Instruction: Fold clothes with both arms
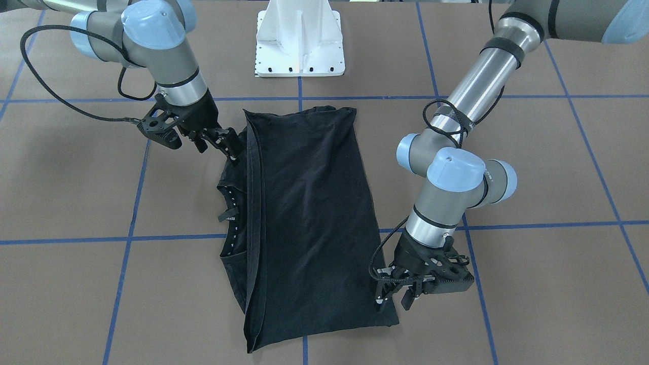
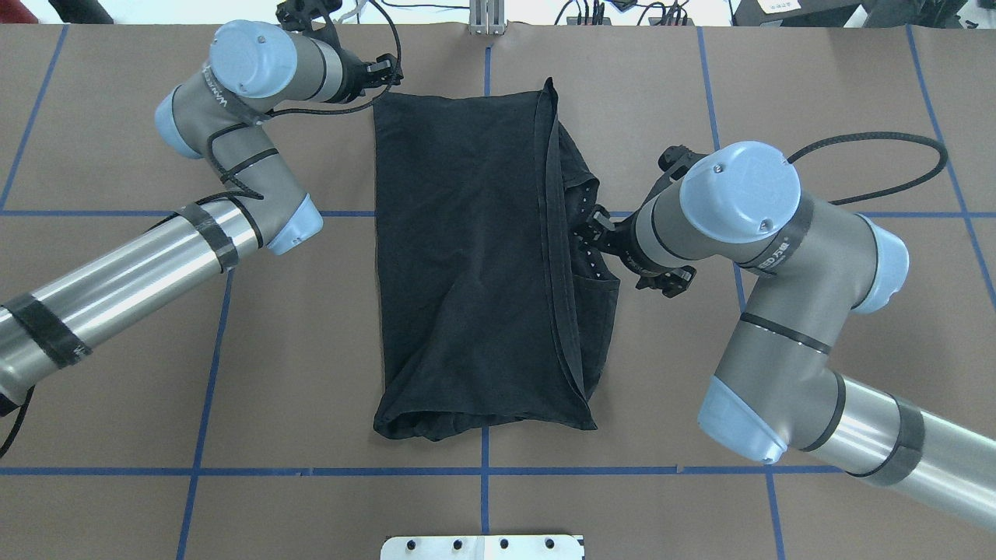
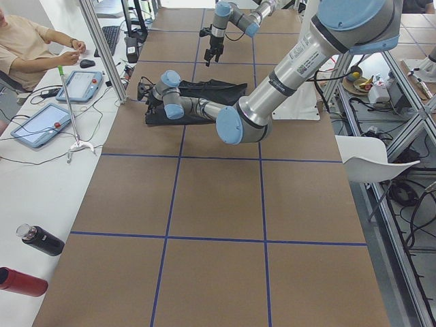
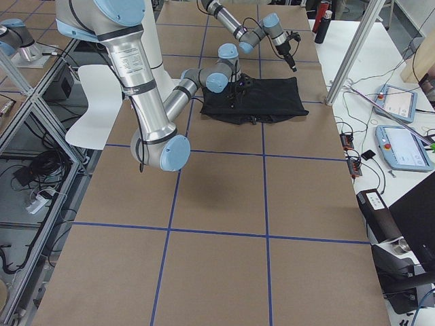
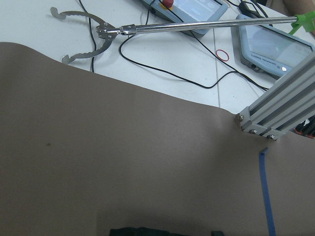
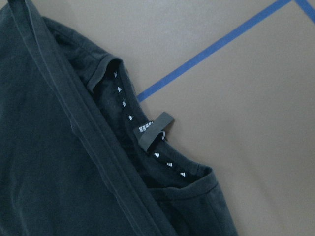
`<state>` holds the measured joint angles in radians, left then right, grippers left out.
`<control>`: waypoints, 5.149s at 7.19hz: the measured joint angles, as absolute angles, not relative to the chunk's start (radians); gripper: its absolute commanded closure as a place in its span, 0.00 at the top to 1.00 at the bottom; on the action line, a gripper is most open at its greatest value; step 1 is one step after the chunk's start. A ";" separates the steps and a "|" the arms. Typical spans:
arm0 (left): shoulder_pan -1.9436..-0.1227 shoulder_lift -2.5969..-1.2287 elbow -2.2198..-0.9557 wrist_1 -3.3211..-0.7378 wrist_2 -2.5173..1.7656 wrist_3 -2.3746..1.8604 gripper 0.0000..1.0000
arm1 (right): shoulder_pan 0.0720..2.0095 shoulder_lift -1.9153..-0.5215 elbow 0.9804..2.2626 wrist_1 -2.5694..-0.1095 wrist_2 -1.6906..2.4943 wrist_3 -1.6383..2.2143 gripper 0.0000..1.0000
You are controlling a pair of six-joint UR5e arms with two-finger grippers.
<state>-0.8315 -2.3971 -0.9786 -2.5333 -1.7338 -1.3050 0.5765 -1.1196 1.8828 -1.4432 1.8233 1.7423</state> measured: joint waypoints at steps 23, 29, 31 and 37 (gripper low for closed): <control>-0.841 -2.148 -1.363 -2.403 -1.815 -1.318 0.66 | 0.300 -1.194 1.923 -1.565 1.635 1.088 0.00; -0.839 -2.141 -1.364 -2.404 -1.813 -1.318 0.66 | 0.342 -1.174 1.929 -1.555 1.630 1.271 0.62; -0.839 -2.140 -1.364 -2.404 -1.813 -1.318 0.66 | 0.344 -1.172 1.927 -1.551 1.628 1.515 0.62; -0.839 -2.137 -1.363 -2.404 -1.813 -1.318 0.66 | 0.355 -1.170 1.843 -1.417 1.626 1.838 0.63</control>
<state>-0.8391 -2.1372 -1.3635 -2.4038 -1.8132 -1.3177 0.3545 -1.1700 1.8426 -1.4173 1.6259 1.8383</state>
